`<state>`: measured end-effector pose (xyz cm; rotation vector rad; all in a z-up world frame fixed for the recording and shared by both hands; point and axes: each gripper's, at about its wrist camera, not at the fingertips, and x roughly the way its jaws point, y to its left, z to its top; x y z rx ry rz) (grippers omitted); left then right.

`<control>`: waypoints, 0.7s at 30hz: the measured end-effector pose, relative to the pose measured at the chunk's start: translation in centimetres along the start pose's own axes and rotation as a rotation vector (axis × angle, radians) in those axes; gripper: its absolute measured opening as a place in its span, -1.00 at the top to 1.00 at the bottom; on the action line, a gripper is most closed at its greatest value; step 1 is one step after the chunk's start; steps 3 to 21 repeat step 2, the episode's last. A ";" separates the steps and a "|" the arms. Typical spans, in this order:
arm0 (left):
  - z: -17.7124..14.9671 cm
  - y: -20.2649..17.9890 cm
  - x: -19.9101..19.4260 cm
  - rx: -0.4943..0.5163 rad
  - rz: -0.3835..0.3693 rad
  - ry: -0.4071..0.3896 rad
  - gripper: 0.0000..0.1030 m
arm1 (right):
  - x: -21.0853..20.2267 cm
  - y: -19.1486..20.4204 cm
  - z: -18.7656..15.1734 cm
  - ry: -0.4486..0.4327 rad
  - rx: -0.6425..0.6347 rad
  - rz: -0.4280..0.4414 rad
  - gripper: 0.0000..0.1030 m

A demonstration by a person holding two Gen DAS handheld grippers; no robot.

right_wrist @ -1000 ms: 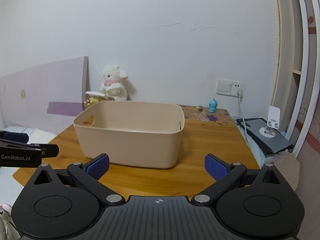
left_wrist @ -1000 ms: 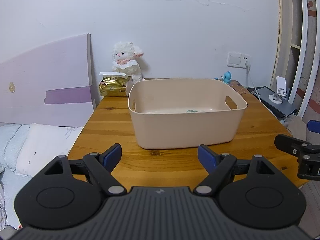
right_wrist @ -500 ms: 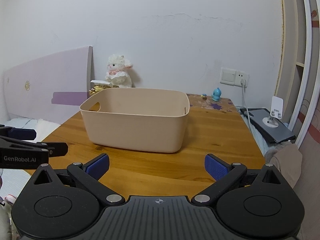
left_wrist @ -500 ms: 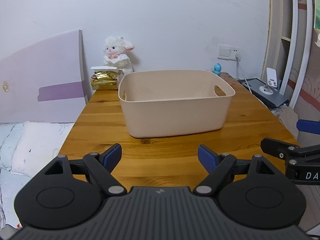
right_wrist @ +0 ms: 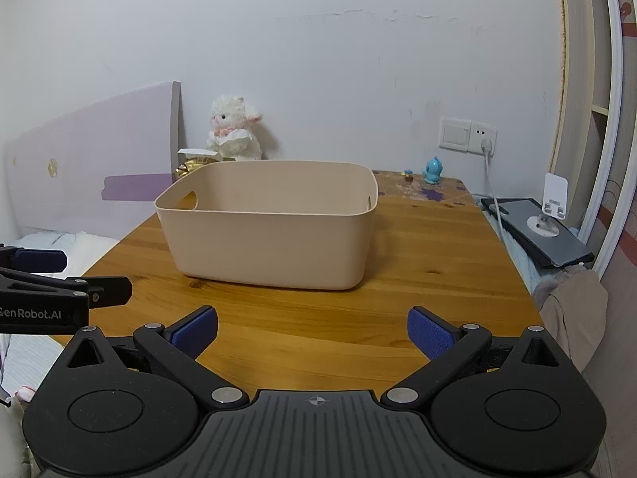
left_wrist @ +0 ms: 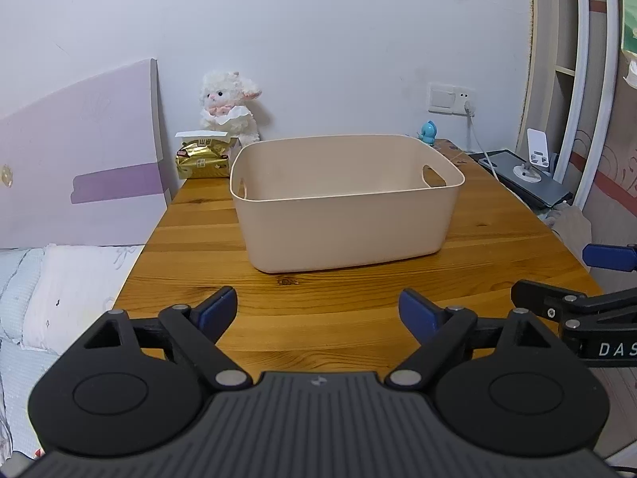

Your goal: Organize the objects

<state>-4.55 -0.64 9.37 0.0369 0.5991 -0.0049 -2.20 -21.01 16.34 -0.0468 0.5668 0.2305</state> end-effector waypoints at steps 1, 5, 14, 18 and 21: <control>0.1 0.1 0.2 -0.001 0.000 0.002 -0.73 | 0.2 -0.1 0.0 0.003 0.000 0.001 -1.00; 0.2 0.1 0.3 -0.003 0.001 0.006 -0.73 | 0.4 -0.1 0.0 0.007 0.000 0.002 -1.00; 0.2 0.1 0.3 -0.003 0.001 0.006 -0.73 | 0.4 -0.1 0.0 0.007 0.000 0.002 -1.00; 0.2 0.1 0.3 -0.003 0.001 0.006 -0.73 | 0.4 -0.1 0.0 0.007 0.000 0.002 -1.00; 0.2 0.1 0.3 -0.003 0.001 0.006 -0.73 | 0.4 -0.1 0.0 0.007 0.000 0.002 -1.00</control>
